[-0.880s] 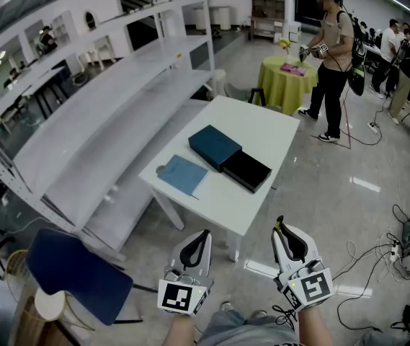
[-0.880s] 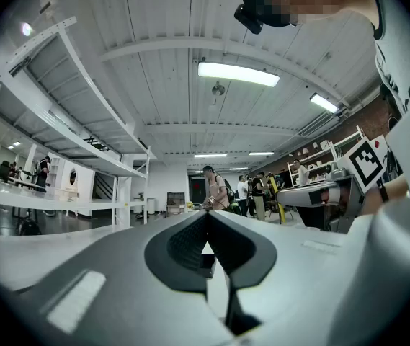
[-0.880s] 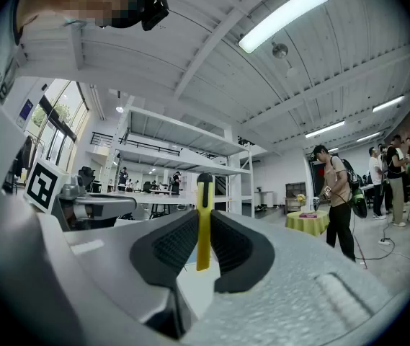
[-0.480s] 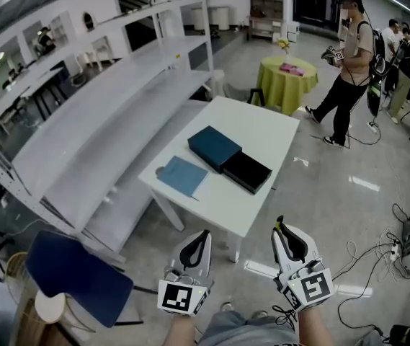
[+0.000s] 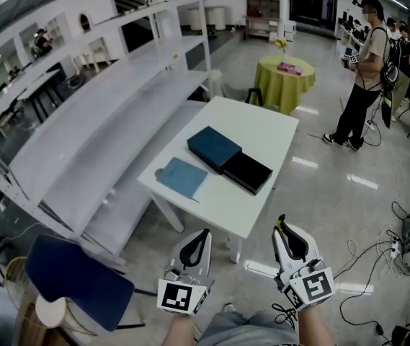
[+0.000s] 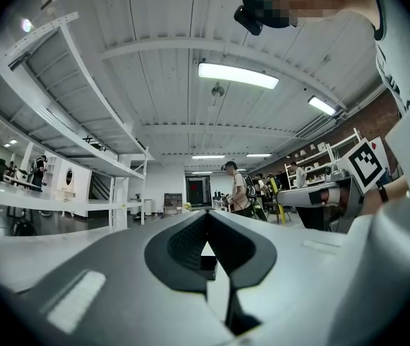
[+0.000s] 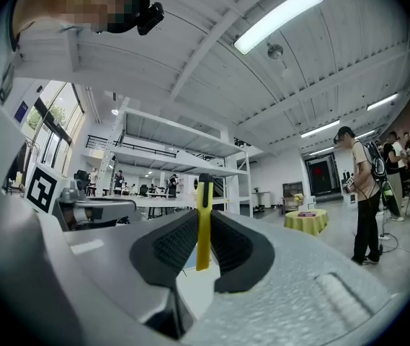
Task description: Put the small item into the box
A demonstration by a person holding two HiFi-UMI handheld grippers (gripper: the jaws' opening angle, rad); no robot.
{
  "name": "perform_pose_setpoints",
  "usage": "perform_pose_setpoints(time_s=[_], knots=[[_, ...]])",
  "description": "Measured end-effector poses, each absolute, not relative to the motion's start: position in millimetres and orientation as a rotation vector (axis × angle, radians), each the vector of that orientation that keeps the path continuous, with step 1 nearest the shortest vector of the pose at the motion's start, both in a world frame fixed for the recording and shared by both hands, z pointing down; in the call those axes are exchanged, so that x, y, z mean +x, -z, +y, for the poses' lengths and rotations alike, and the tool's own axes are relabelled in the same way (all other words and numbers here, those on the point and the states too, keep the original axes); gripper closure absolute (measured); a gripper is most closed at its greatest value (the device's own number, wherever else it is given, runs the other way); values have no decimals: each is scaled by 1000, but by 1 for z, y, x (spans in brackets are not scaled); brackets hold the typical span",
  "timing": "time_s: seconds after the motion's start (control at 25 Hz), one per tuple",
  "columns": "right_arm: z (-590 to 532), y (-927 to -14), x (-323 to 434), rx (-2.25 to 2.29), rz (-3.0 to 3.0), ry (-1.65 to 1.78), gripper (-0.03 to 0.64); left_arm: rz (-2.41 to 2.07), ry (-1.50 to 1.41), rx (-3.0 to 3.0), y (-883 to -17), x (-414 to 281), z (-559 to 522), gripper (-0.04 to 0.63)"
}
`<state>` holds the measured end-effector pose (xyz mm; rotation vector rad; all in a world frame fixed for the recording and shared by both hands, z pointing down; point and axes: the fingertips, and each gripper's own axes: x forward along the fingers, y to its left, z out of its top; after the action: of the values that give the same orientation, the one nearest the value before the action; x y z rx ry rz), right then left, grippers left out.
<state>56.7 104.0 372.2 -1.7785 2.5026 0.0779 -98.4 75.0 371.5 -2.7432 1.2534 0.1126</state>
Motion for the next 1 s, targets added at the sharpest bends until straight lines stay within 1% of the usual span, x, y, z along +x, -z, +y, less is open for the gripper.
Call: perform_pose_setpoints(time_s=[0.52, 1.0], knots=[[90, -380, 67, -1839, 2478, -66, 558, 1201, -109, -2783, -376, -85, 53, 583], [6, -372, 86, -1733, 2528, -78, 558, 1271, -129, -2727, -367, -65, -19, 583]])
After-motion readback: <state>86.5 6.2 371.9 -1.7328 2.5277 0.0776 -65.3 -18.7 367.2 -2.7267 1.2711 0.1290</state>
